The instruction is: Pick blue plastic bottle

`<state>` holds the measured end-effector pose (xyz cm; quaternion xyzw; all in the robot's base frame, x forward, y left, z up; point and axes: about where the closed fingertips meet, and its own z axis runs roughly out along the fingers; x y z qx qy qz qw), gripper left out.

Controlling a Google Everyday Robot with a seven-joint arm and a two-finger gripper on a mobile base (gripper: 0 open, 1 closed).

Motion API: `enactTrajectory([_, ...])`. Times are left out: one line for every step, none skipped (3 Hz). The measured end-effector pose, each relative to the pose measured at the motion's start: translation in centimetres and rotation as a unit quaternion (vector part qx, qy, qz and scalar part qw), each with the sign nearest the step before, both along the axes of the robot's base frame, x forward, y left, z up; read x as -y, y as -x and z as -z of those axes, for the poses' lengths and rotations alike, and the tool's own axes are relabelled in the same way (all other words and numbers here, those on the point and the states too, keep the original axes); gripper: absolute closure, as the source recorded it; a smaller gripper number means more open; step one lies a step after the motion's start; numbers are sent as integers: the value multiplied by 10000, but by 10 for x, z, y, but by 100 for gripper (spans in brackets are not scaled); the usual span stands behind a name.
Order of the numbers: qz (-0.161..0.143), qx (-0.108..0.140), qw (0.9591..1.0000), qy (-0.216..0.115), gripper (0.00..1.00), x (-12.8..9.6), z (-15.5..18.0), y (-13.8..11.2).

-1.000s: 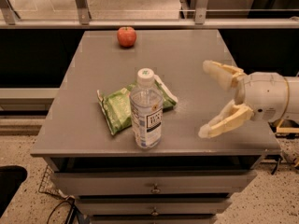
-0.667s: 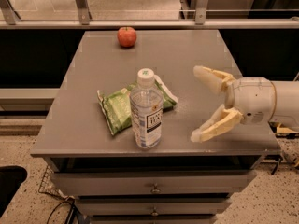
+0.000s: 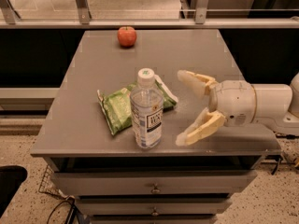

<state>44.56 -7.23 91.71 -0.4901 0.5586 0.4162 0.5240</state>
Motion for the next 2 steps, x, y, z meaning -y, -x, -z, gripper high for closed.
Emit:
enactTrajectory([-261,-17,9997,-33,0,-20,2,0])
enactTrajectory([-537,-93,9985,-54,0,-39,6,0])
